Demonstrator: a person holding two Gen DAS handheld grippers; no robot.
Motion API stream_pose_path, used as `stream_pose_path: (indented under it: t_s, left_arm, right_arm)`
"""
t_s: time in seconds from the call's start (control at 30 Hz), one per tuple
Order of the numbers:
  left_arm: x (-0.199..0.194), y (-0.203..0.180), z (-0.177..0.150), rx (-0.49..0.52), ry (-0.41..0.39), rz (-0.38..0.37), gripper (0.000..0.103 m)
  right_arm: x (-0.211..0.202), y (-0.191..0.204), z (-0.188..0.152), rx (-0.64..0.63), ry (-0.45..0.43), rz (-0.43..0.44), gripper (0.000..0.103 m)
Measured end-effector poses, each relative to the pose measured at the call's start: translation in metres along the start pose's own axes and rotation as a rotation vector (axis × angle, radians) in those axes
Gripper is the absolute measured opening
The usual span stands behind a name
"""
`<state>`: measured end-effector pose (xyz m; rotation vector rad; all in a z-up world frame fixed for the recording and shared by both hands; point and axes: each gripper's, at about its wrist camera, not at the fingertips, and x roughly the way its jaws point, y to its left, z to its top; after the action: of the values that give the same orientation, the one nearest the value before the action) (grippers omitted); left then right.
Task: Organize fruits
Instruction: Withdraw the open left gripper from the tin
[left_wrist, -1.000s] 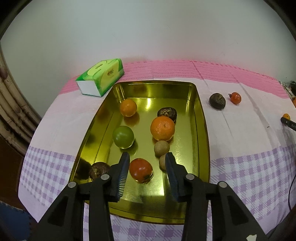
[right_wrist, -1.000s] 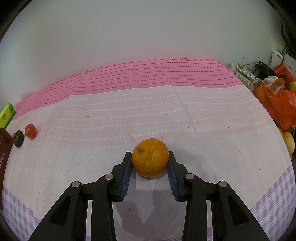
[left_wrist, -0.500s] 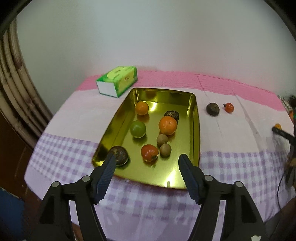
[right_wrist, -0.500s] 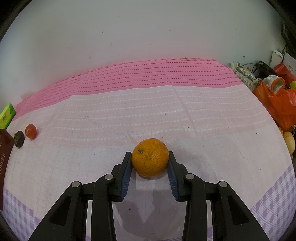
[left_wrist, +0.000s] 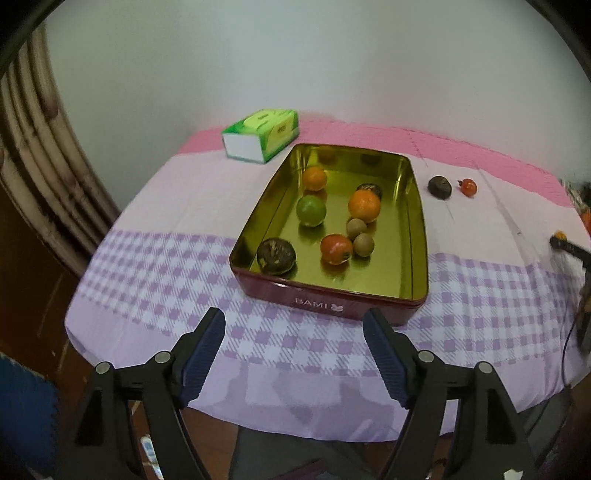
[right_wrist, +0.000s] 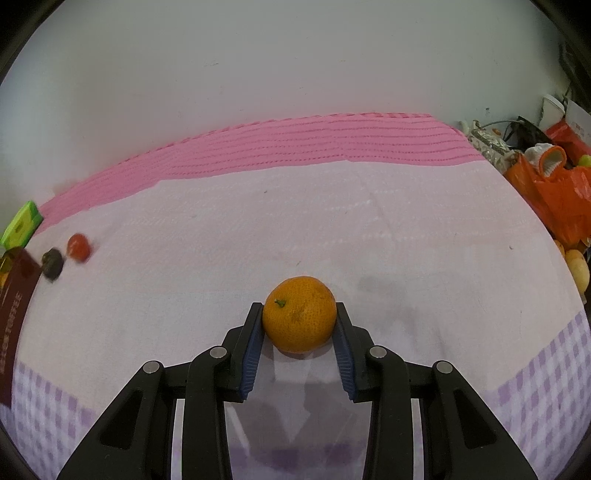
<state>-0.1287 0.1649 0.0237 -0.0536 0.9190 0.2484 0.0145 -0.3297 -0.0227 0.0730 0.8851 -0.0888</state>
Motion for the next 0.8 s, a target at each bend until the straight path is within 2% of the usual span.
stream_pose_path:
  t_s: [0.3, 0.5, 0.67, 0.8]
  left_arm:
    - [0.006, 0.011, -0.003, -0.037, 0.017, -0.020, 0.074]
    - [0.003, 0.010, -0.003, -0.034, 0.012, -0.042, 0.075]
    - [0.001, 0.008, -0.002, -0.033, 0.014, -0.053, 0.078]
    - [0.002, 0.012, -0.001, -0.055, 0.022, -0.058, 0.080]
  right_arm:
    - [-0.023, 0.030, -0.028, 0.007, 0.020, 0.083, 0.037]
    - [-0.038, 0.053, -0.038, 0.006, 0.030, 0.169, 0.037]
    - [-0.056, 0.086, -0.037, -0.044, 0.017, 0.237, 0.037]
    - [-0.072, 0.130, -0.029, -0.118, 0.010, 0.311, 0.037]
